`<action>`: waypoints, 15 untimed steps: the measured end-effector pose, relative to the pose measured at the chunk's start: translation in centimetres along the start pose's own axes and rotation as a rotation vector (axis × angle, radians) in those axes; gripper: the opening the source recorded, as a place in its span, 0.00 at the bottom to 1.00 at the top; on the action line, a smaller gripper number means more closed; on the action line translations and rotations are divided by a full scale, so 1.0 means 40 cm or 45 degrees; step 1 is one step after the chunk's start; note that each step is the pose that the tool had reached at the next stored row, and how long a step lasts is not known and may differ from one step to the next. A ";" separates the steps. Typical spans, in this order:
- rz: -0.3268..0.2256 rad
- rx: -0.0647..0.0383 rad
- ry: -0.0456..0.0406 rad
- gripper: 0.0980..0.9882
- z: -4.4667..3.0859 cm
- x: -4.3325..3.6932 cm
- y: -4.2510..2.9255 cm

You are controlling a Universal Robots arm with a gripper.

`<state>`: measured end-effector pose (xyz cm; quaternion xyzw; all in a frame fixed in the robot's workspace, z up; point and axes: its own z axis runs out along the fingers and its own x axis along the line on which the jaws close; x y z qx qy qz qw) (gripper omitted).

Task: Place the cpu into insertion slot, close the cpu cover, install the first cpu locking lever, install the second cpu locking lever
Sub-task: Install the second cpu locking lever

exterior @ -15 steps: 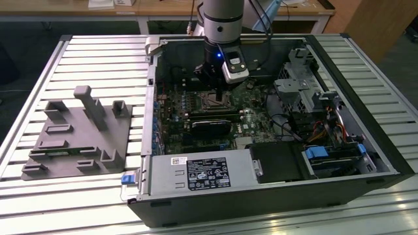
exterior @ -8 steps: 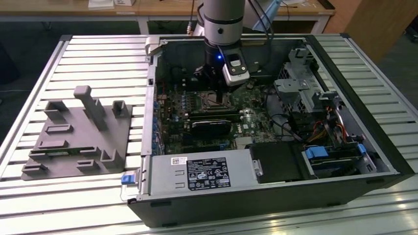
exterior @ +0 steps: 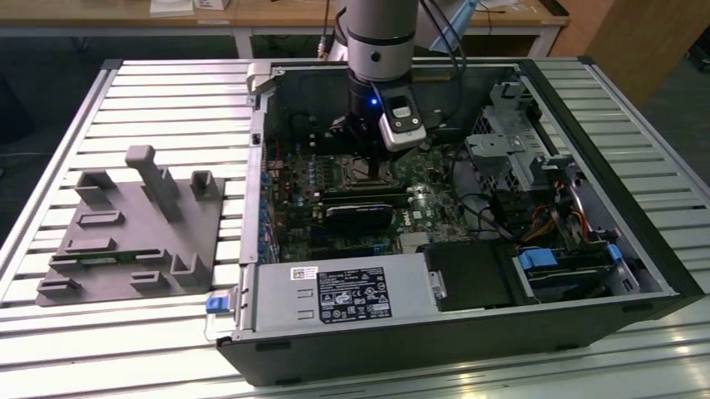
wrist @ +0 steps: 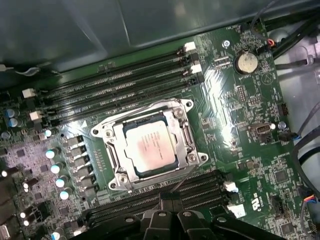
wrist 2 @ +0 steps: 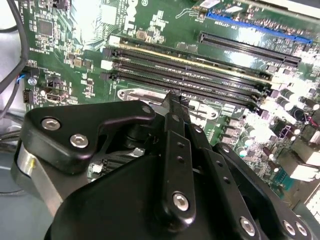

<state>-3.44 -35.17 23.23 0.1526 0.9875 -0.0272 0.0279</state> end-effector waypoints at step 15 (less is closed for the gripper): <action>-0.004 -0.012 0.004 0.01 -0.028 -0.006 -0.016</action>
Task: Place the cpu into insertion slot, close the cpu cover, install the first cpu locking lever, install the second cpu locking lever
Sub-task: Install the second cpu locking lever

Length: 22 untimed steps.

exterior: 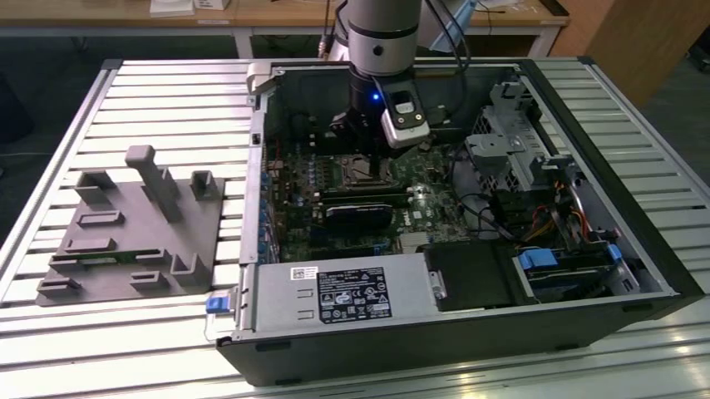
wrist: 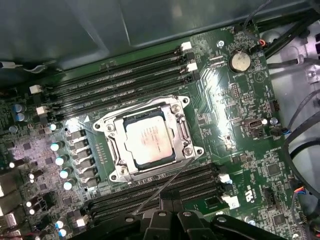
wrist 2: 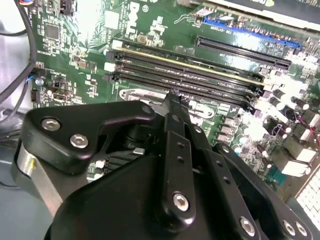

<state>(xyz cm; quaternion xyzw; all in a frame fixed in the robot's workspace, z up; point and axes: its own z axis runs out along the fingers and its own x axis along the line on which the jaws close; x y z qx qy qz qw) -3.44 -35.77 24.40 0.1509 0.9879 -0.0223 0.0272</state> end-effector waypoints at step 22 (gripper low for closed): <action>-0.082 -0.136 0.036 0.01 0.020 0.024 -0.040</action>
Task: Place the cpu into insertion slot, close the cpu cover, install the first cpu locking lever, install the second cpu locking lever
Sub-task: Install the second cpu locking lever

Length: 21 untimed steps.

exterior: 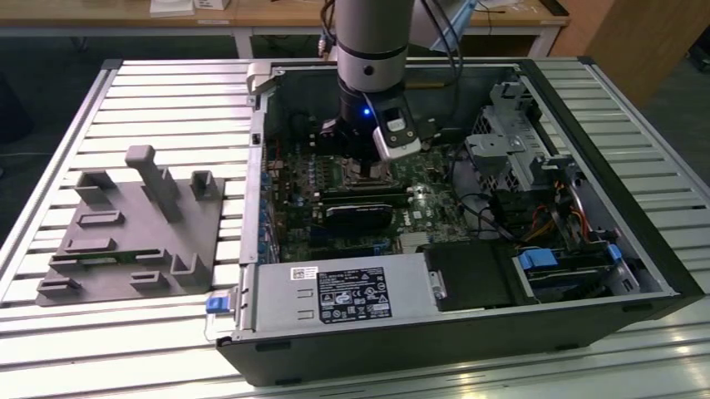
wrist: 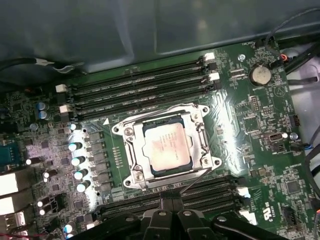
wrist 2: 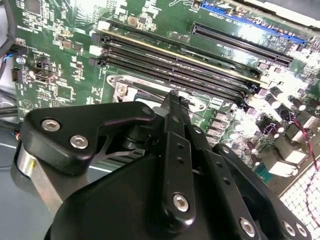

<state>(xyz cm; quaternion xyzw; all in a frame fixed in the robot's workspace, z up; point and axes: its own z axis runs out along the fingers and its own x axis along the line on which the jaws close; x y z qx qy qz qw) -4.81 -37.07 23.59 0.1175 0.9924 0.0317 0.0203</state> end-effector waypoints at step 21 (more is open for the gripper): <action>-0.024 -0.131 0.033 0.01 0.027 0.002 -0.049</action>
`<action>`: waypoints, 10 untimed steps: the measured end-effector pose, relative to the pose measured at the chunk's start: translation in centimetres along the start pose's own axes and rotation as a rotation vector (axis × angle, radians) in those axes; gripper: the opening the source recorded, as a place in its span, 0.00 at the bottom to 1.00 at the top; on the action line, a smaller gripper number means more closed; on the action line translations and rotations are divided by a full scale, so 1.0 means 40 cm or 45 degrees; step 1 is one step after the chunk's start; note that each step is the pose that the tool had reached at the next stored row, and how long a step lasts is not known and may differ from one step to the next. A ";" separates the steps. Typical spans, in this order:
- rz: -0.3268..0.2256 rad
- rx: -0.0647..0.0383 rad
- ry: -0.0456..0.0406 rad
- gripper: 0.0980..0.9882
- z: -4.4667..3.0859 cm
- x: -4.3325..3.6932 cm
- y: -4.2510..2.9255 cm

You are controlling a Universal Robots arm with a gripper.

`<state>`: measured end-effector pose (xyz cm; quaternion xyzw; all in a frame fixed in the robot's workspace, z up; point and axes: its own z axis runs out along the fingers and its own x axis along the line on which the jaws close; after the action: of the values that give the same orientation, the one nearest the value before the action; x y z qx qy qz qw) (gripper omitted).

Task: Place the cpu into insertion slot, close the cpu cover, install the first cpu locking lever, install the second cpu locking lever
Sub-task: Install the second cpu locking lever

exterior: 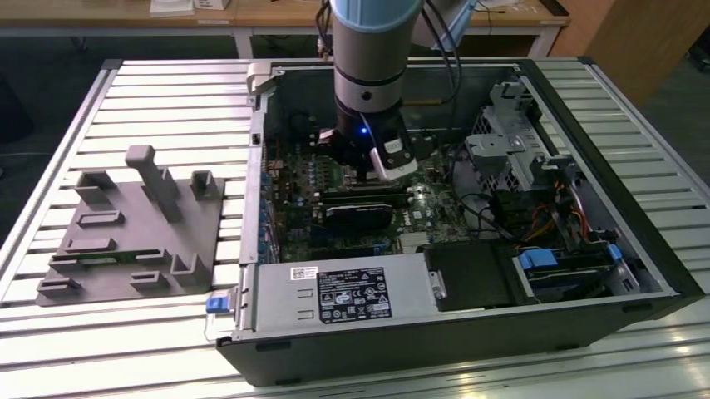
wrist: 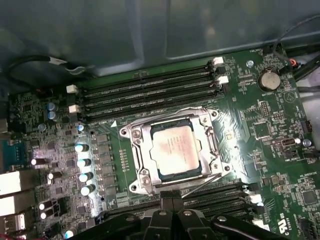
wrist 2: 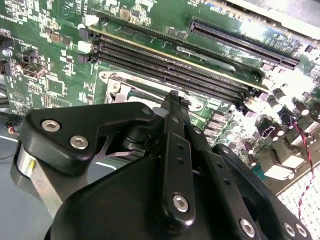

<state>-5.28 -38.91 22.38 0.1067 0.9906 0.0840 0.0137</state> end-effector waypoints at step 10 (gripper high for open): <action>-0.017 -0.072 0.019 0.01 0.014 0.009 -0.025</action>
<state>-5.83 -39.71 21.66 0.0992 0.9886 0.1128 0.0099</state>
